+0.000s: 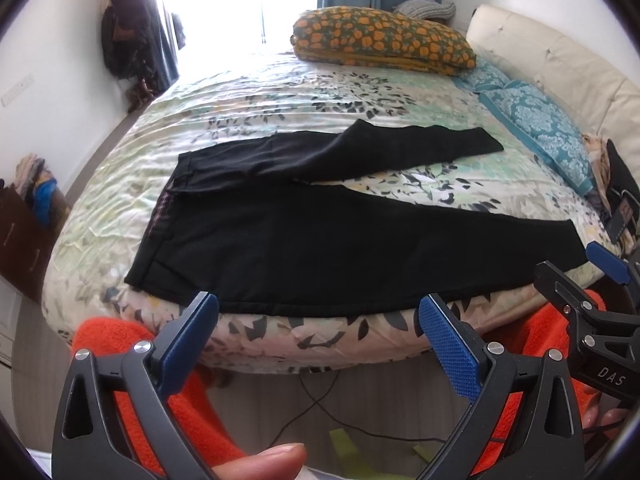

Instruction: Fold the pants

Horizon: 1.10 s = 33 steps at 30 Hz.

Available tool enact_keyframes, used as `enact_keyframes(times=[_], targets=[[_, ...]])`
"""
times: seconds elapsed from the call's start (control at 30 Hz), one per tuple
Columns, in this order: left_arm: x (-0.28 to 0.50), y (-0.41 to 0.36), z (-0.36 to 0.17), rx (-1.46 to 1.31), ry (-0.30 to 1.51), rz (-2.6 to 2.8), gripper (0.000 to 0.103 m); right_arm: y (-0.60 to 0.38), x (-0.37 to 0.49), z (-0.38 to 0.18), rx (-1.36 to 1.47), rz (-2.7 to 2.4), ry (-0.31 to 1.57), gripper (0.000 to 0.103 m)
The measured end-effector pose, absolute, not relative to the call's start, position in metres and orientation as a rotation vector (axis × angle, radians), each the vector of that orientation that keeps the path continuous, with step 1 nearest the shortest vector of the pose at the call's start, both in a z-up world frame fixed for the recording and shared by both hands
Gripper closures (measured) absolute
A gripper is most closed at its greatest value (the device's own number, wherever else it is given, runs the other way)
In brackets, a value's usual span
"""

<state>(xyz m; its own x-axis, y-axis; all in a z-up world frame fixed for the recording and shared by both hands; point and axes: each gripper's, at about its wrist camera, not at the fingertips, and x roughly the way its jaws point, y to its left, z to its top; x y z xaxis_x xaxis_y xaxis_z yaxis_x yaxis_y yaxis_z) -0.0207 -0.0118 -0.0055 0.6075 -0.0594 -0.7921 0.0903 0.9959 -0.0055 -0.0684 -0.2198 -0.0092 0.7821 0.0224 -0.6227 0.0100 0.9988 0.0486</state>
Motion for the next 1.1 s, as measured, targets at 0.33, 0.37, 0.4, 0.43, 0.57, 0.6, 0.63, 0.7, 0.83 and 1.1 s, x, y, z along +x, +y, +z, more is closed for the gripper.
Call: enact_keyframes(times=[0.33,0.37,0.4,0.43,0.57,0.6,0.63,0.7,0.83,1.1], targets=[[-0.016,-0.015,-0.009,0.042,0.934,-0.088,0.002,-0.218,-0.065,-0.012,0.047,0.010,0.695,0.000],[-0.016,-0.015,-0.009,0.041,0.935,-0.089,0.002,-0.218,-0.065,-0.013,0.046,0.011,0.696,0.000],[-0.017,-0.015,-0.009,0.041,0.936,-0.091,0.002,-0.217,-0.065,-0.013,0.045,0.011,0.696,0.000],[-0.017,-0.017,-0.010,0.043,0.937,-0.091,0.002,-0.217,-0.064,-0.014,0.045,0.012,0.698,0.000],[-0.017,-0.017,-0.013,0.043,0.946,-0.089,0.002,-0.218,-0.063,-0.016,0.048,0.012,0.706,0.000],[-0.017,-0.016,-0.014,0.041,0.949,-0.089,0.002,-0.218,-0.063,-0.017,0.048,0.011,0.707,0.000],[-0.017,-0.016,-0.015,0.040,0.951,-0.088,0.002,-0.218,-0.063,-0.017,0.047,0.011,0.707,0.000],[-0.017,-0.016,-0.015,0.041,0.953,-0.087,0.002,-0.218,-0.063,-0.017,0.048,0.012,0.707,0.000],[-0.017,-0.016,-0.016,0.043,0.953,-0.087,0.002,-0.219,-0.062,-0.020,0.051,0.012,0.714,0.000],[-0.017,-0.016,-0.018,0.043,0.960,-0.084,0.002,-0.219,-0.062,-0.021,0.053,0.013,0.717,0.000]])
